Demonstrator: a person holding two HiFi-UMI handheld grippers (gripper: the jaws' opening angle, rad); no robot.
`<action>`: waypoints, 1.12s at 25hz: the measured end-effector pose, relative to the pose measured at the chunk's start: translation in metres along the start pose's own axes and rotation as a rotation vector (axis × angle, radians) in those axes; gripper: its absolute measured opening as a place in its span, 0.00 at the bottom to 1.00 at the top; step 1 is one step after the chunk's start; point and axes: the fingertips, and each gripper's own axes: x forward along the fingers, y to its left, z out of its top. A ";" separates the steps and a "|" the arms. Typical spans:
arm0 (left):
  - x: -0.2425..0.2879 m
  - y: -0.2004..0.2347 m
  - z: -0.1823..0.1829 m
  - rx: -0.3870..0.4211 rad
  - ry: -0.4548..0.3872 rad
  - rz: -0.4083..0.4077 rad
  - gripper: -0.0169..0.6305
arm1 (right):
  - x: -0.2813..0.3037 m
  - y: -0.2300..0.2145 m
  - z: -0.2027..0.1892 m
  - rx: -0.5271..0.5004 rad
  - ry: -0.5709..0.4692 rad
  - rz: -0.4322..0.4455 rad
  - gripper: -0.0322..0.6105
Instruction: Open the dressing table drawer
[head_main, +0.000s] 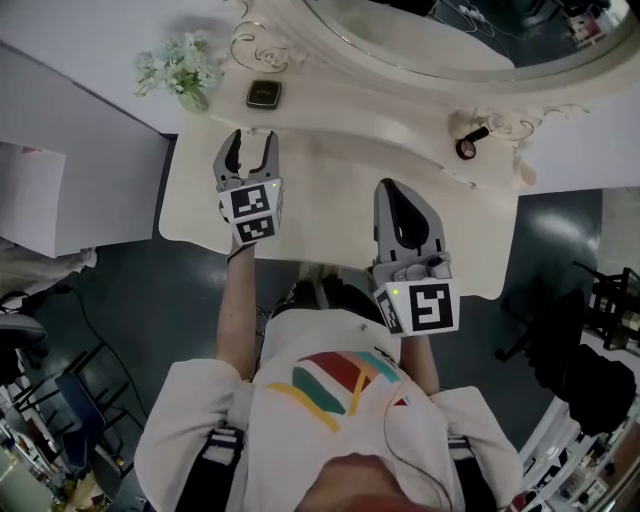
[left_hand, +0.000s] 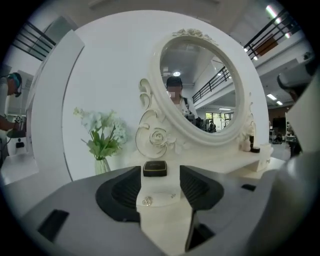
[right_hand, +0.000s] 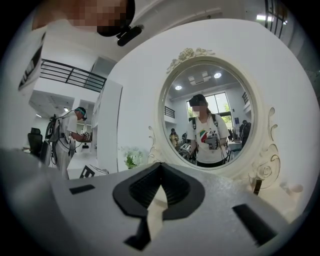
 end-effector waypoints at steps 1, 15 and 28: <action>0.005 0.003 -0.007 -0.015 0.018 -0.003 0.36 | 0.002 0.002 -0.003 0.000 0.009 0.006 0.05; 0.057 0.033 -0.082 -0.113 0.169 0.010 0.36 | 0.020 0.018 -0.054 0.012 0.140 0.060 0.05; 0.071 0.040 -0.100 -0.110 0.225 -0.007 0.28 | 0.024 0.024 -0.074 0.023 0.182 0.069 0.05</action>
